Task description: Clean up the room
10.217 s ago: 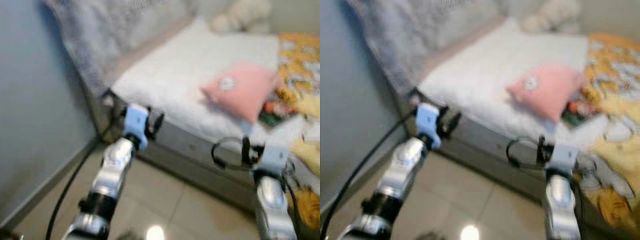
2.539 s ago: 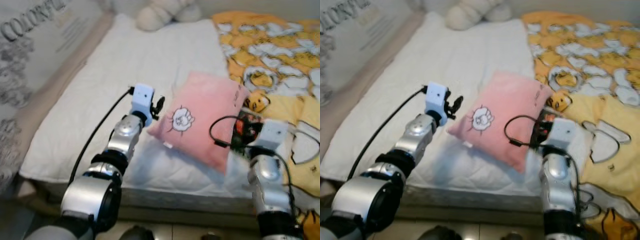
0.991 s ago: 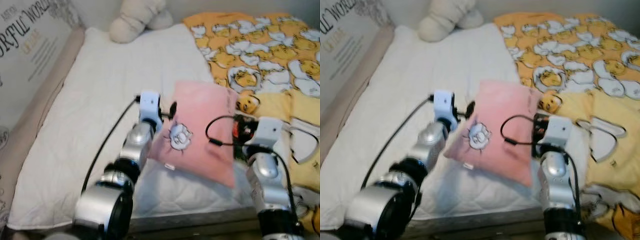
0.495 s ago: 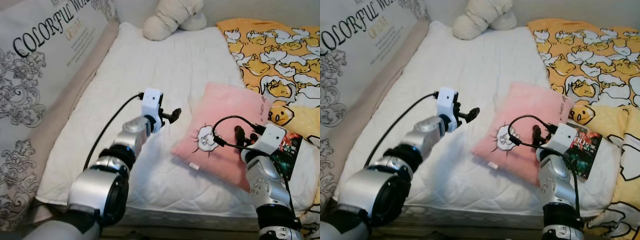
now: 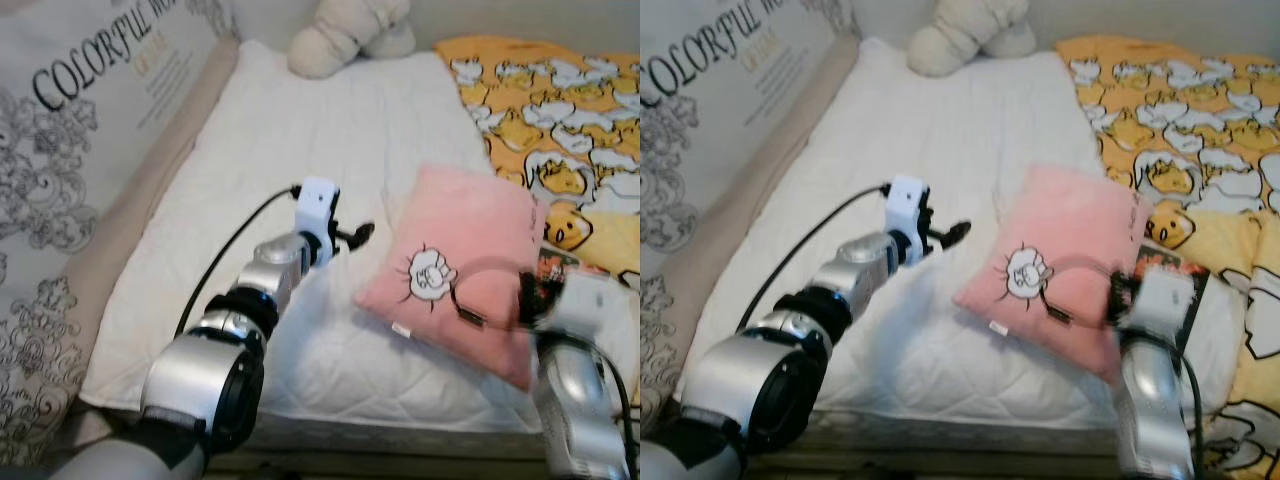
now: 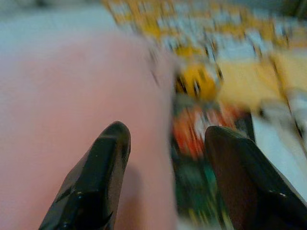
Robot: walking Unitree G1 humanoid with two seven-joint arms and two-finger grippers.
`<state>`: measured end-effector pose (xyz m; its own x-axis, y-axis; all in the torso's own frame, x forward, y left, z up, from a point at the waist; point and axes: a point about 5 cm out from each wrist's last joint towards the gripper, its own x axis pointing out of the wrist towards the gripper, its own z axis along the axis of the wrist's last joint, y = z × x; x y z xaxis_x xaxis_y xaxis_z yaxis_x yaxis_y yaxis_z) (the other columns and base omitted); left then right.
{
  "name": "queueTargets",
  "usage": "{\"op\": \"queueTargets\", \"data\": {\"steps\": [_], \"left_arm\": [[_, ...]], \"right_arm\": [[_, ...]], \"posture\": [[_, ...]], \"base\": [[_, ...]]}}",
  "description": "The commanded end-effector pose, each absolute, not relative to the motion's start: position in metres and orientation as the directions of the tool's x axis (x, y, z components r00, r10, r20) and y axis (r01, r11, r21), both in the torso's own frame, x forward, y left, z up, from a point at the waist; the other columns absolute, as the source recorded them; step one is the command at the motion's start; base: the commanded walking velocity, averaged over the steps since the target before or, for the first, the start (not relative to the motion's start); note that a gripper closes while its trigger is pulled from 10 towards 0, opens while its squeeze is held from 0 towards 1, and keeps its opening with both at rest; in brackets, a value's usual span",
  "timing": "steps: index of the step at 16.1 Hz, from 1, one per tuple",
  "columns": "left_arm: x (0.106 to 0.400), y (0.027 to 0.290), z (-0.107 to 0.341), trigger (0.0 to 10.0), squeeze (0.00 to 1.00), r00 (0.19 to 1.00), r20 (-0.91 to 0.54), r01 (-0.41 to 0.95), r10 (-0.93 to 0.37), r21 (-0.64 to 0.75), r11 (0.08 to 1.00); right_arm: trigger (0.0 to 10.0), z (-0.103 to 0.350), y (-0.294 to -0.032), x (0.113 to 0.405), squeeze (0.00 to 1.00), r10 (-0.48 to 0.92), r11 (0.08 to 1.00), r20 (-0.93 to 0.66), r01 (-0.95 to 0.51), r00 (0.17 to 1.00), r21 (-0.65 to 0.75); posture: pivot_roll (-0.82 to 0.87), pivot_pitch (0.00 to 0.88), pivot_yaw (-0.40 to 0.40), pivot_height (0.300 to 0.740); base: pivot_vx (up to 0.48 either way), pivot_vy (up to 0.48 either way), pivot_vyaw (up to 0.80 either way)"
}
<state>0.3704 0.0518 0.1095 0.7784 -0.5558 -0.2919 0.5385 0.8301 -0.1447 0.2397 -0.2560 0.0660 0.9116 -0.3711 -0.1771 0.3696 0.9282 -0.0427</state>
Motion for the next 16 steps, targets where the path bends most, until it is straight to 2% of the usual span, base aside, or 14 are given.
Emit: {"op": "queueTargets", "data": {"steps": [1,2,3,4,5,6,7,10,12,16], "left_arm": [[0.366,0.052,0.101,10.0,0.0,0.759,-0.331,0.551,-0.561,-0.134,0.824],[0.365,0.051,0.099,10.0,0.0,0.751,-0.343,0.555,-0.564,-0.134,0.821],[0.362,0.046,0.096,10.0,0.0,0.741,-0.356,0.558,-0.57,-0.147,0.817],[0.362,0.044,0.096,10.0,0.0,0.739,-0.354,0.56,-0.573,-0.151,0.815],[0.361,0.038,0.096,10.0,0.0,0.739,-0.353,0.561,-0.574,-0.15,0.814],[0.36,0.034,0.096,10.0,0.0,0.74,-0.352,0.558,-0.573,-0.153,0.816],[0.353,0.024,0.089,10.0,0.0,0.732,-0.369,0.545,-0.572,-0.185,0.817],[0.34,0.004,0.08,10.0,0.0,0.698,-0.379,0.542,-0.608,-0.274,0.794],[0.332,-0.013,0.079,10.0,0.0,0.66,-0.366,0.56,-0.656,-0.342,0.755],[0.315,-0.039,0.074,10.0,0.0,0.612,-0.383,0.593,-0.692,-0.357,0.722]], "right_arm": [[10.0,0.064,-0.262,0.237,0.0,-0.378,0.921,-0.214,0.39,0.901,0.015],[10.0,0.057,-0.266,0.234,0.0,-0.377,0.907,-0.256,0.411,0.89,0.091],[10.0,0.05,-0.271,0.234,0.0,-0.36,0.865,-0.299,0.436,0.884,0.249],[10.0,0.049,-0.271,0.234,0.0,-0.351,0.862,-0.303,0.432,0.886,0.264],[10.0,0.049,-0.269,0.239,0.0,-0.322,0.879,-0.302,0.402,0.897,0.256],[10.0,0.049,-0.267,0.242,0.0,-0.301,0.891,-0.298,0.379,0.906,0.251],[10.0,0.045,-0.259,0.252,0.0,-0.228,0.917,-0.314,0.312,0.922,0.251],[10.0,0.034,-0.242,0.259,0.0,-0.132,0.944,-0.35,0.225,0.927,0.24],[10.0,0.028,-0.242,0.261,0.0,-0.132,0.945,-0.37,0.229,0.92,0.234],[10.0,0.02,-0.237,0.265,0.0,-0.097,0.948,-0.402,0.208,0.91,0.242]], "posture": [[-0.11,0.0,0.057,0.74],[-0.11,0.0,0.059,0.74],[-0.11,0.0,0.066,0.74],[-0.11,0.0,0.071,0.74],[-0.11,0.0,0.075,0.74],[-0.12,0.045,0.079,0.74],[-0.12,0.068,0.08,0.74],[-0.14,0.12,0.093,0.74],[-0.16,0.14,0.097,0.74],[-0.18,0.152,0.093,0.74]], "base": [[0.0,0.0,0.0],[0.0,0.0,0.0],[0.0,0.0,0.0],[0.0,0.0,0.0],[0.0,0.0,0.0],[0.0,0.0,0.0],[0.0,0.0,0.0],[0.0,0.0,0.0],[0.0,0.0,0.0],[0.0,0.0,0.0]]}}
